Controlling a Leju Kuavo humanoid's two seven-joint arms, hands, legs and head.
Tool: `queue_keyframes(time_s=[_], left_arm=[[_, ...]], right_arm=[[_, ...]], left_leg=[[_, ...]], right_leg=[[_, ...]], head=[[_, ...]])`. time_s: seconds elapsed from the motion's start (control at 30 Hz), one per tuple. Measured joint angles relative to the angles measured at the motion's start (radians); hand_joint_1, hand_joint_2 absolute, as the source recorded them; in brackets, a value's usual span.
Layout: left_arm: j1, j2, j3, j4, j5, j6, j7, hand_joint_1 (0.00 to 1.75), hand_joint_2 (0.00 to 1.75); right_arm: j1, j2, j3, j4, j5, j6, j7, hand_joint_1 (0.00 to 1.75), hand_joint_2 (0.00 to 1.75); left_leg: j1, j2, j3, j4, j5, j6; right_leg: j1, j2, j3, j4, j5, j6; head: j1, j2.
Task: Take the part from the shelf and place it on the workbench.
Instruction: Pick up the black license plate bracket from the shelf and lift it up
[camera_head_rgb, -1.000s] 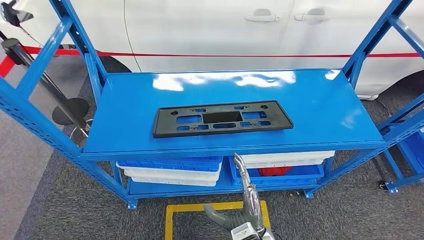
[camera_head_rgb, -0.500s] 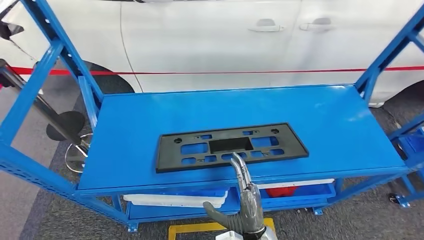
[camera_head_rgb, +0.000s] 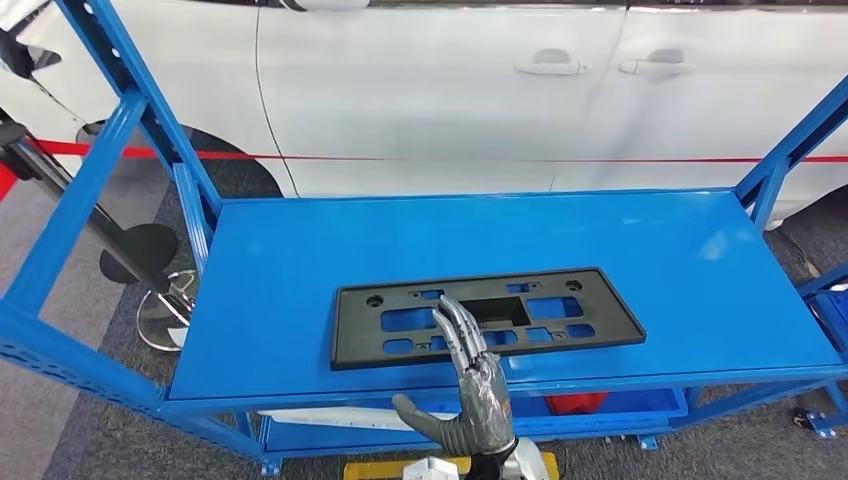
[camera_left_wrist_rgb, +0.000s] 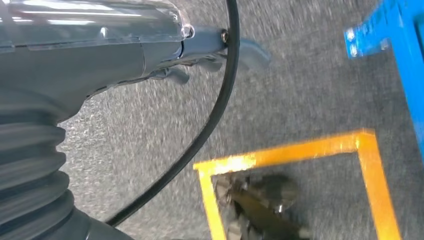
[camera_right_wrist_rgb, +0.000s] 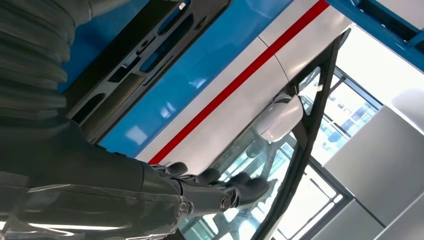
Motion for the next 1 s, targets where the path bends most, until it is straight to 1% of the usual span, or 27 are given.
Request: queue_keyframes(time_s=[0.03, 0.07, 0.1, 0.13, 0.23, 0.33, 0.47, 0.53, 0.57, 0.77, 1.0], left_arm=[[0.0, 0.0, 0.002, 0.0, -0.001, 0.0, 0.001, 0.0, 1.75], [-0.001, 0.001, 0.003, 0.0, -0.004, -0.001, 0.001, 0.0, 1.75], [-0.001, 0.002, 0.005, 0.0, -0.008, -0.002, 0.001, 0.0, 1.75], [-0.002, 0.002, 0.006, 0.0, -0.012, -0.003, 0.0, 0.0, 1.75], [-0.005, 0.006, 0.006, 0.0, -0.031, -0.012, -0.006, 0.0, 1.75], [-0.009, 0.011, 0.006, 0.0, -0.051, -0.023, -0.011, 0.0, 1.75], [-0.014, 0.017, 0.006, 0.0, -0.073, -0.031, -0.017, 0.0, 1.75], [-0.017, 0.019, 0.006, 0.0, -0.081, -0.032, -0.018, 0.0, 1.75], [-0.018, 0.019, 0.006, 0.0, -0.083, -0.031, -0.018, 0.0, 1.75], [-0.02, 0.019, 0.006, 0.0, -0.086, -0.03, -0.018, 0.0, 1.75], [-0.021, 0.019, 0.006, 0.0, -0.086, -0.029, -0.018, 0.0, 1.75]], right_arm=[[-0.004, 0.0, 0.003, 0.0, 0.003, 0.002, 0.004, 0.0, 1.75], [-0.008, 0.0, 0.007, 0.001, 0.009, 0.006, 0.013, 0.0, 1.75], [-0.014, 0.0, 0.01, 0.002, 0.021, 0.014, 0.03, 0.0, 1.75], [-0.021, 0.0, 0.013, 0.005, 0.036, 0.024, 0.05, 0.0, 1.75], [-0.058, -0.001, 0.031, 0.032, 0.116, 0.063, 0.117, 0.0, 1.75], [-0.11, -0.005, 0.062, 0.096, 0.254, 0.093, 0.179, 0.0, 1.75], [-0.184, -0.011, 0.125, 0.224, 0.495, 0.091, 0.277, 0.0, 1.75], [-0.219, -0.012, 0.154, 0.293, 0.585, 0.083, 0.321, 0.0, 1.75], [-0.232, -0.012, 0.165, 0.322, 0.609, 0.079, 0.334, 0.0, 1.75], [-0.276, -0.012, 0.202, 0.43, 0.641, 0.067, 0.358, 0.0, 1.75], [-0.282, -0.012, 0.207, 0.443, 0.642, 0.066, 0.358, 0.0, 1.75]], left_leg=[[0.002, 0.002, -0.001, 0.0, -0.001, -0.001], [0.002, 0.004, -0.001, -0.001, -0.001, -0.001], [0.001, 0.005, 0.0, -0.001, -0.002, -0.001], [0.001, 0.006, 0.001, -0.002, -0.002, -0.001], [0.001, 0.006, 0.003, -0.004, -0.002, -0.001], [0.001, 0.007, 0.006, -0.008, -0.002, -0.002], [0.001, 0.007, 0.009, -0.011, 0.001, -0.005], [0.001, 0.006, 0.011, -0.011, 0.002, -0.006], [0.001, 0.006, 0.011, -0.011, 0.002, -0.007], [0.001, 0.006, 0.011, -0.012, 0.002, -0.007], [0.001, 0.006, 0.011, -0.012, 0.002, -0.007]], right_leg=[[-0.001, 0.0, 0.007, -0.013, -0.006, 0.016], [-0.004, 0.0, 0.011, -0.02, -0.011, 0.033], [-0.006, 0.001, 0.013, -0.023, -0.014, 0.045], [-0.008, 0.002, 0.012, -0.023, -0.014, 0.047], [-0.008, 0.002, 0.012, -0.023, -0.015, 0.048], [-0.008, 0.002, 0.013, -0.023, -0.015, 0.048], [-0.008, 0.002, 0.015, -0.023, -0.015, 0.048], [-0.008, 0.002, 0.016, -0.022, -0.015, 0.048], [-0.008, 0.001, 0.016, -0.022, -0.015, 0.048], [-0.008, 0.002, 0.016, -0.021, -0.015, 0.047], [-0.008, 0.002, 0.016, -0.021, -0.015, 0.047]], head=[[0.006, 0.0], [0.008, 0.0], [0.009, 0.0], [0.009, 0.0], [0.009, 0.0], [0.009, 0.0], [0.009, 0.0], [0.009, 0.0], [0.009, 0.0], [0.009, 0.0], [0.009, 0.0]])
